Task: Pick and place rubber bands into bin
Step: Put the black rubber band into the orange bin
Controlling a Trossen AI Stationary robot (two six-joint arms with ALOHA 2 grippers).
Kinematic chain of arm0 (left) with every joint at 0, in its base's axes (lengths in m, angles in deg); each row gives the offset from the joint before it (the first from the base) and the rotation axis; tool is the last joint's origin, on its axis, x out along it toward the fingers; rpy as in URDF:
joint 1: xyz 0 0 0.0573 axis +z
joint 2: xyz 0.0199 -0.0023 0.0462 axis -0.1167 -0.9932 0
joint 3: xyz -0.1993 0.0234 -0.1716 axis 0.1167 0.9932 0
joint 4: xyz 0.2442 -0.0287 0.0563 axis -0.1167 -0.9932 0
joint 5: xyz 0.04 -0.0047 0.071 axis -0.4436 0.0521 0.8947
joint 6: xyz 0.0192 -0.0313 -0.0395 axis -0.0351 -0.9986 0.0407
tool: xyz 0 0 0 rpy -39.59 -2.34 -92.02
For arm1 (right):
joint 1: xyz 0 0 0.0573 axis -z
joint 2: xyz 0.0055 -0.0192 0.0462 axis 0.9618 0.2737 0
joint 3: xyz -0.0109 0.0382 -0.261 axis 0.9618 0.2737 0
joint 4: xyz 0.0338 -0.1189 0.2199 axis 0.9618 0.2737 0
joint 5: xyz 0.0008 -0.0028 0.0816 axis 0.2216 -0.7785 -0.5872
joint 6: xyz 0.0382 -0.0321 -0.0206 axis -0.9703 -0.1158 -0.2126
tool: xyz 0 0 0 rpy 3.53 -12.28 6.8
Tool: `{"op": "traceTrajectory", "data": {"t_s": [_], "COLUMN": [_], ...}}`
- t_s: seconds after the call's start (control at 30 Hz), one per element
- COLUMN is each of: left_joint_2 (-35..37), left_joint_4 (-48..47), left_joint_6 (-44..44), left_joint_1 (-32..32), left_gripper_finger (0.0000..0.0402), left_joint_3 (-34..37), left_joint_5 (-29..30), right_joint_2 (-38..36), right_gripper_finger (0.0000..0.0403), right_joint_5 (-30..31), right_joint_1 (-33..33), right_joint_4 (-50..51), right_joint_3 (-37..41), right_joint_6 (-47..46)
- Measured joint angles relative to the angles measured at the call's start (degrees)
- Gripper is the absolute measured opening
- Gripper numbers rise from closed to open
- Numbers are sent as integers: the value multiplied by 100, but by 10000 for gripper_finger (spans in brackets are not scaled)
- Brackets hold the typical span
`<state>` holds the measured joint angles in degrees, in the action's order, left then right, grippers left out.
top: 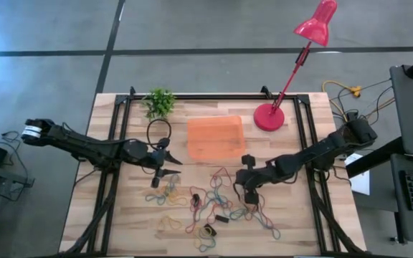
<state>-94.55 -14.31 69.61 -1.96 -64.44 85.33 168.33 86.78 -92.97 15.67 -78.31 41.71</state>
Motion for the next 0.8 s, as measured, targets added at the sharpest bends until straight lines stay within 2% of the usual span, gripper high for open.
{"op": "traceTrajectory", "data": {"t_s": [0.23,0.43,0.8], "left_joint_2": [-5,-7,-7], "left_joint_4": [15,37,88], "left_joint_6": [6,19,34], "left_joint_1": [2,0,0], "left_gripper_finger": [129,129,129], "left_joint_3": [0,0,0], "left_joint_5": [-2,-2,-5], "right_joint_2": [-668,-1061,-706], "right_gripper_finger": [8,8,8], "right_joint_5": [985,1884,1841], "right_joint_1": [122,582,2254], "right_joint_4": [30,59,12], "right_joint_3": [-521,-906,-1305], "right_joint_6": [1079,2021,2564]}}
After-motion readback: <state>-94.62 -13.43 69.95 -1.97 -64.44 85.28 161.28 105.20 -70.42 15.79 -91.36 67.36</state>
